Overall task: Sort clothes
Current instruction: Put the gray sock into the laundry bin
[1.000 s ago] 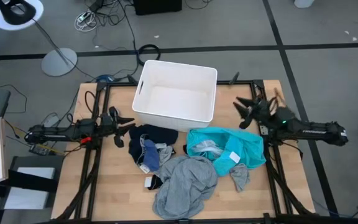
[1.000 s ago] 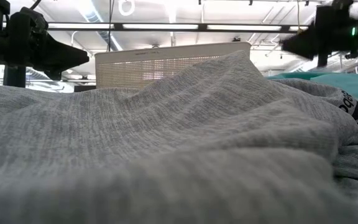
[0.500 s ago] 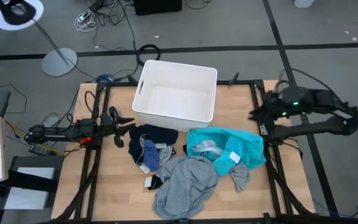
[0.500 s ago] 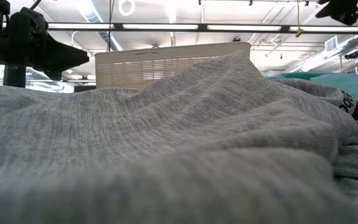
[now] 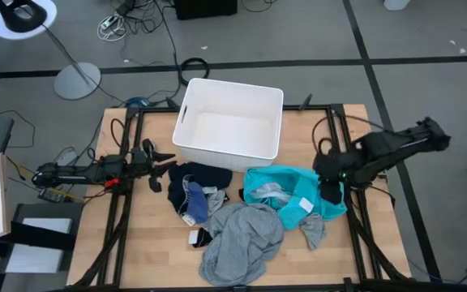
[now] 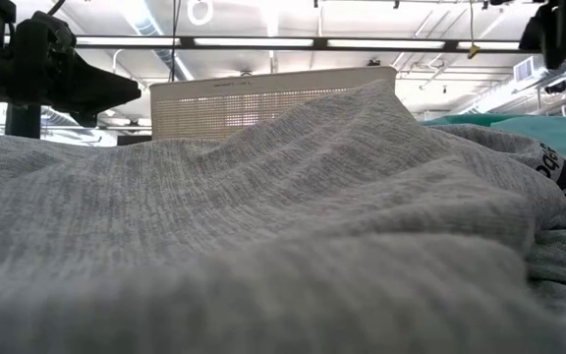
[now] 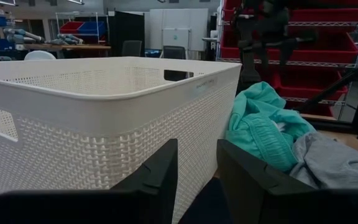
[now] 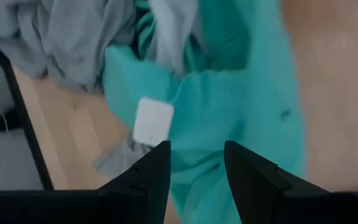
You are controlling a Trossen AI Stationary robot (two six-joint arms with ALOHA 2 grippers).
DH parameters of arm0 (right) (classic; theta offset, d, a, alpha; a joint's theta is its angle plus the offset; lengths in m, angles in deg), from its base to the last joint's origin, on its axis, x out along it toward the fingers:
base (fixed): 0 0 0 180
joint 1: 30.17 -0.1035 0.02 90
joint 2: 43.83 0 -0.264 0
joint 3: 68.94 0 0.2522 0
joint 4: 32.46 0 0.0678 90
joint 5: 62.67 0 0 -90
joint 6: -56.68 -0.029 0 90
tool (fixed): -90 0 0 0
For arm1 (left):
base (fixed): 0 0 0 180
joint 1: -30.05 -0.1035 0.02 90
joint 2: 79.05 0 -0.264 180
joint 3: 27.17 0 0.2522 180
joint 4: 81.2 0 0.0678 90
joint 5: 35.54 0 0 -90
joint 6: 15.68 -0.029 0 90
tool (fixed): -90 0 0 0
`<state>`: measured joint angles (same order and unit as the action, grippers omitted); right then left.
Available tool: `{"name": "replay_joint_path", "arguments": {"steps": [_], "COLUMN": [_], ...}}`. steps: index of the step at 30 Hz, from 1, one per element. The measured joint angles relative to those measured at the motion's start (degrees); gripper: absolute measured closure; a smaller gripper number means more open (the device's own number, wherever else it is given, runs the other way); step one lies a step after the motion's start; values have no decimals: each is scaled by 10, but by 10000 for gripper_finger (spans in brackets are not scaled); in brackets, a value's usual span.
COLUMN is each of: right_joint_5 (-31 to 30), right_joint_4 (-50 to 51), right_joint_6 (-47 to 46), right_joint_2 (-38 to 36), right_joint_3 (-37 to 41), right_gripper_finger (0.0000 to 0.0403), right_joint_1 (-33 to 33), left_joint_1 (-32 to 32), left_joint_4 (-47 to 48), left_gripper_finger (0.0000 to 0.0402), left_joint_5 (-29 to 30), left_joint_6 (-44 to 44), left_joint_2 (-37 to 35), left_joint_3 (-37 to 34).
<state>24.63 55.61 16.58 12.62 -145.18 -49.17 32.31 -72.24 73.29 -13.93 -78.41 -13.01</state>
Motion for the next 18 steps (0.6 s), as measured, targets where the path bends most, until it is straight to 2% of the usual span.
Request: {"name": "replay_joint_path", "arguments": {"steps": [5,12,18], "right_joint_5": [-49,-66,-64], "right_joint_4": [0,-1,-28], "right_joint_6": [-59,-135,-167], "right_joint_2": [47,124,196], "right_joint_3": [0,0,0], "right_gripper_finger": [252,252,252], "right_joint_1": [-82,-168,-216], "left_joint_1": [0,0,0], "left_joint_4": [0,0,0], "left_gripper_finger": [284,284,284], "left_joint_5": [0,0,0], "left_joint_6": [0,0,0], "left_joint_2": [0,0,0], "left_joint_3": [0,0,0]}}
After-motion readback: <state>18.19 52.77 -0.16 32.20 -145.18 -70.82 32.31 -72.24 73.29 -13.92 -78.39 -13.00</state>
